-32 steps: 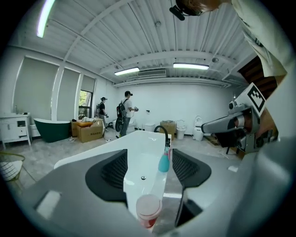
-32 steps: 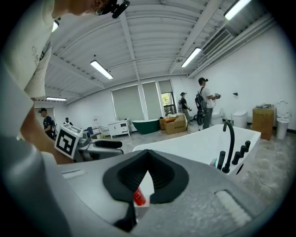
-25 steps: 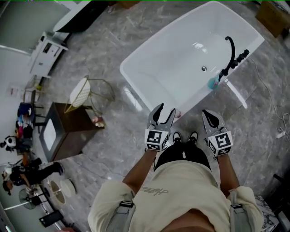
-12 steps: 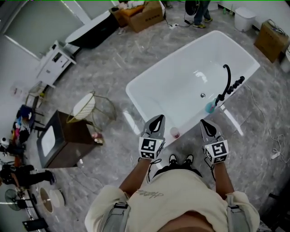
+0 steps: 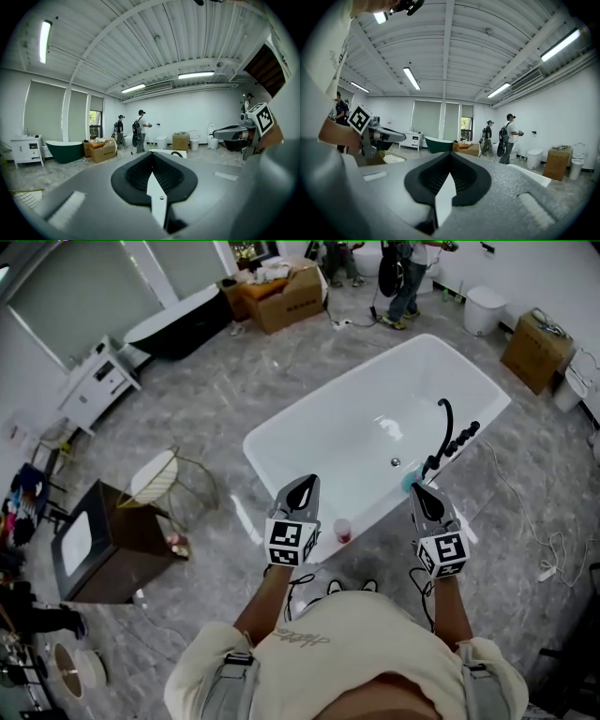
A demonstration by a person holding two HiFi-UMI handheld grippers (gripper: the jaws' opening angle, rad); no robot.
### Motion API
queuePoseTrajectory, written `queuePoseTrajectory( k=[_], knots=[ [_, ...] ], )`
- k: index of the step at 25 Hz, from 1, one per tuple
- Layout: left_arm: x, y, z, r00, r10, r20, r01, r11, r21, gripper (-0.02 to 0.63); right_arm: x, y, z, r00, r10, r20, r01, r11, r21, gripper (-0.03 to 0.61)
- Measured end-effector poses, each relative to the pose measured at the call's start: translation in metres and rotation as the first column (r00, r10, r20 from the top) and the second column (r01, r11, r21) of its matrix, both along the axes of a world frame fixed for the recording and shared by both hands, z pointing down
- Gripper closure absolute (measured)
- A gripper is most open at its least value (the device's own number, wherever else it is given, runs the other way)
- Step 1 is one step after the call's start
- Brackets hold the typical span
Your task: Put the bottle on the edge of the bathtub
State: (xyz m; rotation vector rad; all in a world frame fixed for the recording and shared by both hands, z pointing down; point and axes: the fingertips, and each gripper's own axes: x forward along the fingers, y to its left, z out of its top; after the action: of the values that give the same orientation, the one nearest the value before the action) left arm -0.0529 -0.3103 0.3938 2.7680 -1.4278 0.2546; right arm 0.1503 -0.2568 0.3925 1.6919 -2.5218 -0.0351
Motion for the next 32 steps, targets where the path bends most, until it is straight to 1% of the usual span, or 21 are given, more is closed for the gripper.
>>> queuePoseTrajectory(
  k=[4, 9, 15, 19, 23, 26, 32],
  knots=[
    [0.001, -0.006, -0.025, 1.0, 0.023, -0.011, -0.023, 0.998, 0.054, 0.597, 0.003, 0.002, -0.018, 1.0, 0.019, -0.009, -0.019, 0.999, 0.037, 0.578],
    [0.005, -0.006, -0.039, 0.999, 0.042, -0.002, -0.042, 0.996, 0.076, 0.597, 0.012, 0.006, -0.03, 0.998, 0.04, 0.038, -0.042, 0.998, 0.051, 0.578],
    [0.003, -0.006, -0.056, 0.999, 0.042, -0.032, -0.037, 0.991, 0.127, 0.597, 0.015, 0.014, -0.048, 0.998, 0.059, 0.033, -0.062, 0.995, 0.08, 0.578],
    [0.0, -0.003, -0.055, 0.998, 0.03, -0.056, -0.023, 0.993, 0.116, 0.595, 0.014, 0.017, -0.051, 0.998, 0.059, 0.016, -0.06, 0.995, 0.079, 0.578],
    [-0.003, 0.002, -0.051, 0.999, 0.023, -0.046, -0.018, 0.995, 0.096, 0.595, 0.009, 0.02, -0.048, 0.999, 0.047, 0.013, -0.048, 0.996, 0.069, 0.578],
    [-0.003, 0.006, -0.051, 0.998, 0.024, -0.054, -0.018, 0.994, 0.104, 0.596, 0.01, 0.022, -0.046, 0.999, 0.046, 0.008, -0.046, 0.997, 0.06, 0.578],
    [-0.005, 0.015, -0.046, 0.999, 0.013, -0.038, -0.008, 0.994, 0.107, 0.596, 0.009, 0.025, -0.04, 0.999, 0.028, 0.028, -0.029, 0.999, 0.04, 0.578]
  ],
)
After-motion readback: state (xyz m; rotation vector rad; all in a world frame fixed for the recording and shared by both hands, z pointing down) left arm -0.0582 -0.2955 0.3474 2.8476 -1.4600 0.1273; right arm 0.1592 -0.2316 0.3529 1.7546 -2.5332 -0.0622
